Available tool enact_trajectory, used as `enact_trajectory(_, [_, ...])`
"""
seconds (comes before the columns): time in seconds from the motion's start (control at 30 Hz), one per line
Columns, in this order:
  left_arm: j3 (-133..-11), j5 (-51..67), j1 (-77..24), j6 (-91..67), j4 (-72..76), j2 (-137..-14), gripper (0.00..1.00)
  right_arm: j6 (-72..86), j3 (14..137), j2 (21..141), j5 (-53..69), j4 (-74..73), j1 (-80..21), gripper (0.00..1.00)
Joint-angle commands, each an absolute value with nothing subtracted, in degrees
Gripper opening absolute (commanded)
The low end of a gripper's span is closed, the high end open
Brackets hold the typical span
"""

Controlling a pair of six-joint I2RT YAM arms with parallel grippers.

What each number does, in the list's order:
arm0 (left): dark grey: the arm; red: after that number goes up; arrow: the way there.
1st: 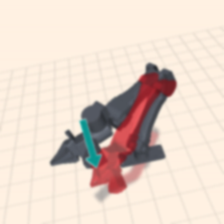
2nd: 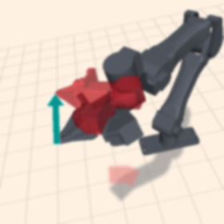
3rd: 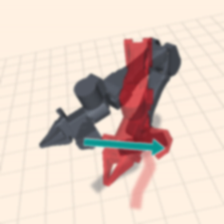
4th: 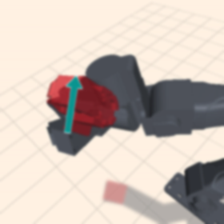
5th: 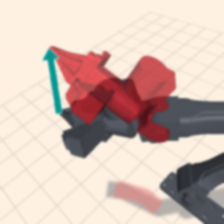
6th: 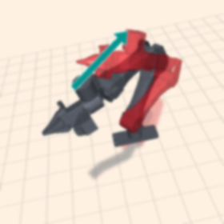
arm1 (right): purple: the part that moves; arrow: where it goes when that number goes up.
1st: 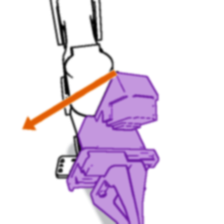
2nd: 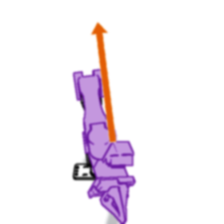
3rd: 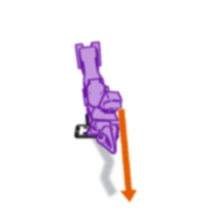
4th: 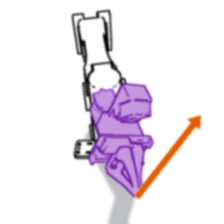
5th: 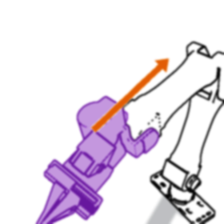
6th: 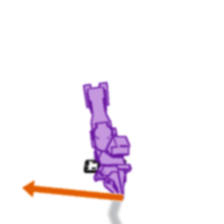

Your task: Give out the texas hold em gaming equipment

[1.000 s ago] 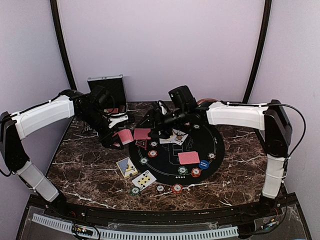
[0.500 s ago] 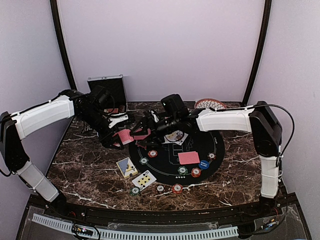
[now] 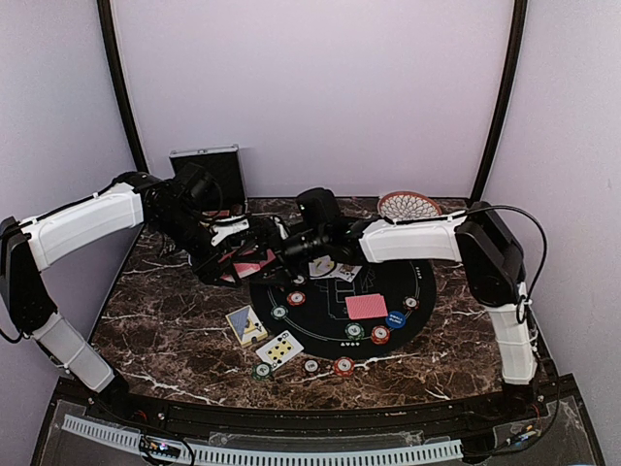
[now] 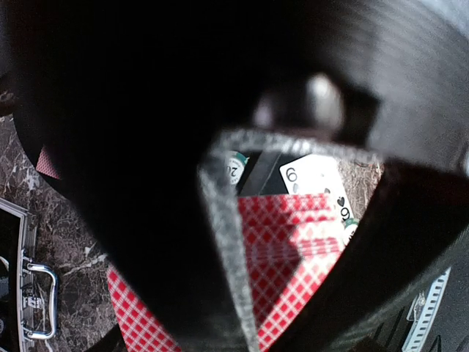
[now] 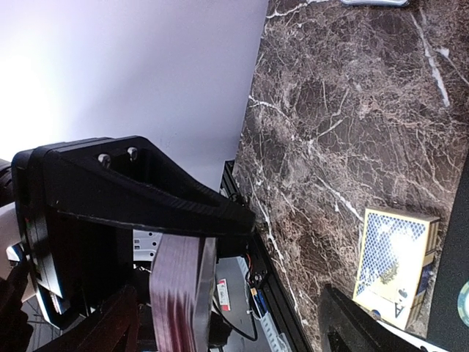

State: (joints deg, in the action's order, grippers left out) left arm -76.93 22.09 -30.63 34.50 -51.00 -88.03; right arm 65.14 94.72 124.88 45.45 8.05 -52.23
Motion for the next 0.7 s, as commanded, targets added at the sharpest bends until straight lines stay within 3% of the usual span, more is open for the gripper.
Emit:
enact_trajectory(0.0, [-77.82, 23.45, -30.41, 35.31, -51.12, -86.14, 0.00, 67.17, 97.58, 127.10, 47.02, 12.06, -53.32, 0.85])
enact_trajectory(0.3, [-77.61, 23.49, -30.41, 35.39, -51.09, -86.00, 0.00, 65.09, 99.17, 129.36, 46.54, 7.98, -53.06, 0.83])
enact_trajectory(0.67, [-76.76, 23.21, -30.41, 35.51, -50.50, -85.51, 0.00, 63.86, 92.19, 125.10, 45.14, 7.77, -50.47, 0.75])
